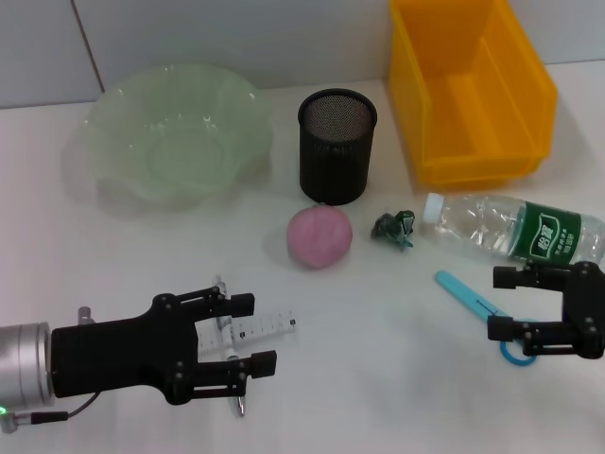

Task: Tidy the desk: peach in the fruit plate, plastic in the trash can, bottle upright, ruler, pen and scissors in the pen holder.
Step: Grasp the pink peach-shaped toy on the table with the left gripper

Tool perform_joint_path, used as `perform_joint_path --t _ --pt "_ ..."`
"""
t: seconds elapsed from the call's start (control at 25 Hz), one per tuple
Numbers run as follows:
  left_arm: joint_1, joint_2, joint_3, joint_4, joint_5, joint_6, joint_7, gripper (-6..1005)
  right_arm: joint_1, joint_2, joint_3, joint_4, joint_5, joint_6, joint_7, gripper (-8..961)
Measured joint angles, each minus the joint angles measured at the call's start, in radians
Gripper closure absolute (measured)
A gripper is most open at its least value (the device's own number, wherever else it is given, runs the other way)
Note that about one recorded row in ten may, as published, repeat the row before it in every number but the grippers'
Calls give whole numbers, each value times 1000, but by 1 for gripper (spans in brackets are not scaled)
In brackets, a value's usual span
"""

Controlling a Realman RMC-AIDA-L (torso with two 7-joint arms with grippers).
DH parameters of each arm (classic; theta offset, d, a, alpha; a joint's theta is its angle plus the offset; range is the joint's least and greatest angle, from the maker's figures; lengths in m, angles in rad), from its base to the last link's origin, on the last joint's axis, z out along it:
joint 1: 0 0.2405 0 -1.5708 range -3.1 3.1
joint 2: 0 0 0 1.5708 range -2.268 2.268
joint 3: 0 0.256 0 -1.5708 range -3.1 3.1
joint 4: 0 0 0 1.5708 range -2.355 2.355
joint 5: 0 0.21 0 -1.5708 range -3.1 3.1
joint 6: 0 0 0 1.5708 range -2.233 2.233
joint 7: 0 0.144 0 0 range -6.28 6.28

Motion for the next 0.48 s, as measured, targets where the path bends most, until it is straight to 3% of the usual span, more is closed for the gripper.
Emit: perform_joint_path --t 0.48 --pt "-18 -2 -13 -7 32 3 -24 195 123 7 -7 92 -66 57 20 135"
